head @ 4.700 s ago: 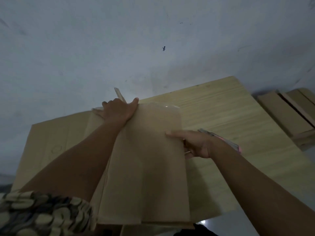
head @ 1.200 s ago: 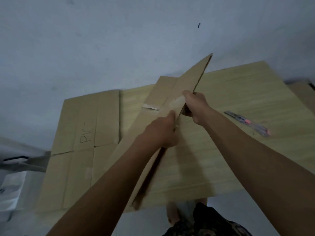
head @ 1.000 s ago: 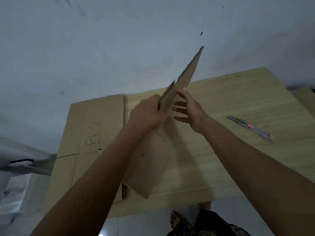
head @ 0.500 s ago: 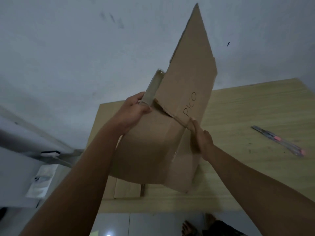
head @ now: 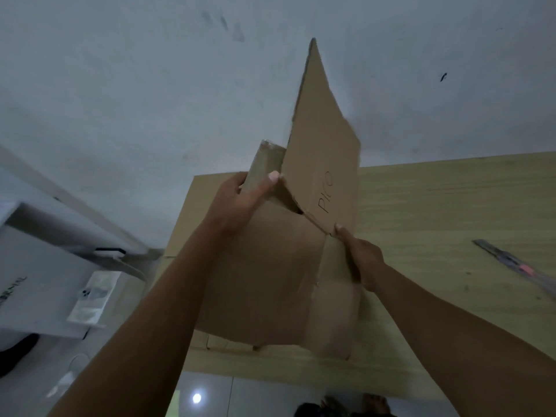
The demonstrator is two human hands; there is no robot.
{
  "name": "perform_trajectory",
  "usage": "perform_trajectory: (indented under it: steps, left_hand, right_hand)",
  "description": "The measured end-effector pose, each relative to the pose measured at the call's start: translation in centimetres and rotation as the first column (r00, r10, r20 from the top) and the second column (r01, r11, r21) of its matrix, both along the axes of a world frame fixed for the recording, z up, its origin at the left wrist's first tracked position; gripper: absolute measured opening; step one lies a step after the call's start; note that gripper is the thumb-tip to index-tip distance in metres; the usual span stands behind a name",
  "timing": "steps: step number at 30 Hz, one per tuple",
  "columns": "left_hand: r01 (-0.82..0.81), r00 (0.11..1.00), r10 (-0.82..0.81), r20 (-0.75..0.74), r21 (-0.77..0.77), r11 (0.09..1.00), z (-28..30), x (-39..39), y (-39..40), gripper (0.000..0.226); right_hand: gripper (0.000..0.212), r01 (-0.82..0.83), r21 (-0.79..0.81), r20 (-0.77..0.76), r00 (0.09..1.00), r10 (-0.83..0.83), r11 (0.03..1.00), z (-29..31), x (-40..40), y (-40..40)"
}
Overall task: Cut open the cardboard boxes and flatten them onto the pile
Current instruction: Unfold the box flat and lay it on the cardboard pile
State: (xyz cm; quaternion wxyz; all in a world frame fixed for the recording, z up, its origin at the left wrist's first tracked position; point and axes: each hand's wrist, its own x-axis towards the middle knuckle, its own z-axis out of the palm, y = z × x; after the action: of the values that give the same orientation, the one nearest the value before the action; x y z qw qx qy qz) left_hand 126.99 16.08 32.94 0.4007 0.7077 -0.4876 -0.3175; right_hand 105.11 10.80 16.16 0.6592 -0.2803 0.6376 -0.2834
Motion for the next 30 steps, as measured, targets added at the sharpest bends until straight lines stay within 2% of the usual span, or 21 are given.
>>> perform_trajectory:
  steps: [5,6,9,10,13,16,19,22,23,24,27,30]
  left_hand:
    - [-0.031,0.999,0.03,0.035,0.034,0.999,-0.8,2.9,-0.2,0.09]
    - [-0.046,0.997,0.043,0.068,0.055,0.997,-0.8,3.5,-0.3,0.085]
    - [-0.043,0.969,0.036,0.243,0.024,0.999,-1.5,6.6,-0.7,0.032]
    - [-0.025,0.971,0.021,0.24,0.017,1.0,-2.0,8.1,-0.6,0.025]
    - [-0.006,0.999,0.004,0.033,0.075,0.997,-4.0,13.1,0.8,0.021]
    - [-0.02,0.985,0.036,-0.171,0.095,0.995,-5.7,17.3,2.5,0.023]
    - [-0.046,0.963,0.079,-0.258,0.131,0.99,-6.3,20.5,3.1,0.022]
    - [-0.074,0.956,0.114,-0.271,0.156,0.985,-7.5,23.3,3.6,0.021]
    - [-0.086,0.964,0.122,-0.236,0.159,0.984,-8.2,24.0,3.8,0.022]
    - [-0.1,0.973,0.13,-0.192,0.156,0.983,-9.1,24.7,4.0,0.022]
    - [-0.164,0.982,0.179,-0.066,0.188,0.968,-12.6,26.0,5.3,0.016]
    - [-0.209,0.973,0.227,-0.031,0.29,0.934,-16.6,26.8,6.6,0.027]
  right_hand:
    - [0.093,0.096,-0.039,-0.089,0.991,-0.099,0.995,-1.3,3.0,0.3]
    - [0.095,0.097,-0.047,-0.113,0.988,-0.101,0.994,-1.8,3.7,0.3]
    - [0.092,0.079,-0.087,-0.182,0.979,-0.094,0.993,-2.5,6.2,0.8]
    - [0.091,0.077,-0.082,-0.196,0.976,-0.092,0.994,-2.7,7.2,1.0]
    - [0.096,0.125,-0.034,-0.154,0.98,-0.128,0.992,-3.2,10.0,1.8]
    - [0.108,0.136,0.074,-0.016,0.991,-0.135,0.988,-3.4,12.8,2.5]
    - [0.09,0.078,0.116,0.089,0.992,-0.088,0.99,-2.7,15.2,3.5]
    - [0.06,0.214,-0.022,-0.05,0.975,-0.215,0.977,-3.1,16.8,4.0]
    - [0.049,0.236,-0.1,-0.102,0.964,-0.246,0.967,-3.1,17.4,4.2]
    - [0.046,0.237,-0.167,-0.156,0.952,-0.263,0.957,-3.0,18.0,4.4]
    - [0.079,0.122,-0.239,-0.388,0.898,-0.21,0.963,-3.4,19.7,5.1]
    - [0.077,0.012,-0.165,-0.514,0.853,-0.097,0.986,-4.3,20.7,6.1]
